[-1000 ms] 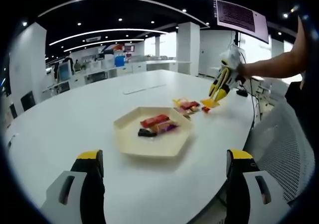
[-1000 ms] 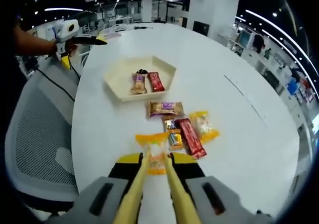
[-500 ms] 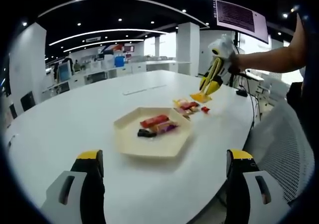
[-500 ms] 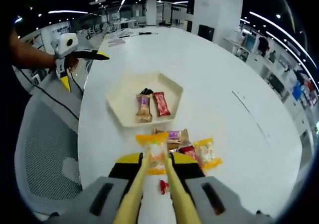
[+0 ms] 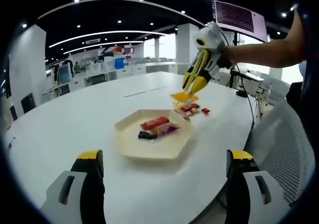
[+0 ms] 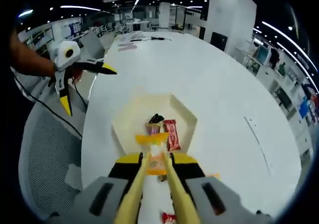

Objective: Place the target food into the container with the food tongs after gripping and lifting it, then release it inside without dropping or visibly crushing the food.

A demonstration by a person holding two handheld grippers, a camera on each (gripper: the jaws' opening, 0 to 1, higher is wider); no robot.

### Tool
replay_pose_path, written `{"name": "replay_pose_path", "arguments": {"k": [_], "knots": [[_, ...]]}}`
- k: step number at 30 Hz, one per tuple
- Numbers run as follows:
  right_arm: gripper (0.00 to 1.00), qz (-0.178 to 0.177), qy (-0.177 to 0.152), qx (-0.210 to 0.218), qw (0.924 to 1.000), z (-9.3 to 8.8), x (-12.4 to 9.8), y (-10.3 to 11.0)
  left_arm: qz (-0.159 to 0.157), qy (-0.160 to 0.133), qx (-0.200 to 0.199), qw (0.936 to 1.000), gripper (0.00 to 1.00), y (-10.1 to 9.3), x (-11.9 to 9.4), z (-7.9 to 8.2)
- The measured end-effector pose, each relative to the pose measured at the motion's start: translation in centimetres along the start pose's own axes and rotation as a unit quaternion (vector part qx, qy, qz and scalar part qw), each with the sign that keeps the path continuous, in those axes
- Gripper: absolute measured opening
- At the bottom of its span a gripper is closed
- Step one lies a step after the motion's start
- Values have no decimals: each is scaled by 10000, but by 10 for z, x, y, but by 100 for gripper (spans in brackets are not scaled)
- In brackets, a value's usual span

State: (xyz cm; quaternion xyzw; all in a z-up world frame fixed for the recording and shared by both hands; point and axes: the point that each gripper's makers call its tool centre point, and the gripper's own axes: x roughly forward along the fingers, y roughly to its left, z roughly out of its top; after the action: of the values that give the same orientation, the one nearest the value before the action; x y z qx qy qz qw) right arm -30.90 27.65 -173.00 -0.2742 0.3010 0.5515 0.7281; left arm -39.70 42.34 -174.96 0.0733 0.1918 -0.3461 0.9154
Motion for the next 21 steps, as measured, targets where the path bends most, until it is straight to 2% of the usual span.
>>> {"name": "replay_pose_path", "arguments": {"k": [5,12,16,21], "knots": [[20,169,-71,-133,9997,22,15,11,15,-23,20,10000,100,1,0,0],[21,180,-337,-22,9993,53,49,19,73,-28,6,10000,100,3,-1,1],[22,98,-422,24,9991,56,60,21,52,-2,25,10000,100,2,0,0],[23,132,-366,-6,9992,44,59,25,64,-16,11,10000,100,2,0,0]]}}
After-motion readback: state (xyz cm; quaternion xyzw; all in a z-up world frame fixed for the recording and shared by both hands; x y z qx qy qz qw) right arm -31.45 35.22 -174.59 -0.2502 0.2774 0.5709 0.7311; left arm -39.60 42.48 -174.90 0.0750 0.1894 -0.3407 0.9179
